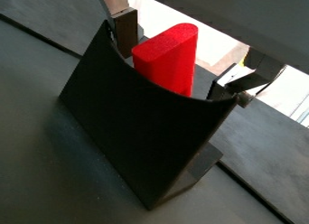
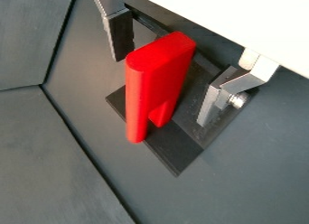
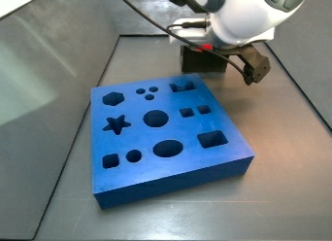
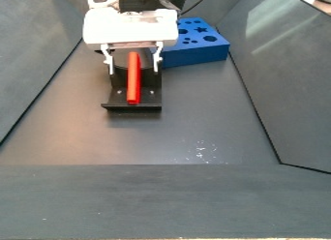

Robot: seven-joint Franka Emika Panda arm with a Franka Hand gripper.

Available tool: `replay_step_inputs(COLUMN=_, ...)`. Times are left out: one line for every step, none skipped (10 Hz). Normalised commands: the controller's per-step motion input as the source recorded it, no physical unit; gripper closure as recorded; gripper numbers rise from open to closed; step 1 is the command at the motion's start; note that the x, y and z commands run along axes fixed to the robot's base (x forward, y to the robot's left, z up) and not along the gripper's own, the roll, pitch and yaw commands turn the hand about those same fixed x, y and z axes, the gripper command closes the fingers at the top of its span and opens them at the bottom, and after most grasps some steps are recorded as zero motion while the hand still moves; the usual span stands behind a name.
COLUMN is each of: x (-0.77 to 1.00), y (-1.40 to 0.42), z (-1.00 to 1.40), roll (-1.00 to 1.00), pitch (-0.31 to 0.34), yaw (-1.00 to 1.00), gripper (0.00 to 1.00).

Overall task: Pick up the square-circle object. Move up. Place the square-circle object on the fixture. Regrasp the square-circle object. Move to above the board. Insert the square-circle object.
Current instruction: Regrasp the square-circle object.

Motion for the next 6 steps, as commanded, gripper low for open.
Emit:
replay_step_inputs(x=0.01, y=-0.01, z=-0.19, roll=0.05, pitch=0.019, yaw=-0.01, gripper=0.00)
replay_step_inputs(x=0.02, y=-0.01, z=-0.18, roll=0.05, pitch=0.019, yaw=0.00, gripper=0.00)
replay_step_inputs(x=0.02, y=-0.01, z=-0.18, roll=0.05, pitch=0.019, yaw=0.00, gripper=0.00)
replay_step_inputs(x=0.02, y=-0.01, z=-0.18, roll=0.05, pitch=0.019, yaw=0.01, gripper=0.00)
replay_step_inputs(x=0.02, y=-0.01, z=-0.18, roll=0.05, pitch=0.019, yaw=0.01, gripper=0.00)
replay_step_inputs(x=0.00, y=0.00, z=0.00, roll=0.00, pitch=0.000, yaw=0.00, gripper=1.00)
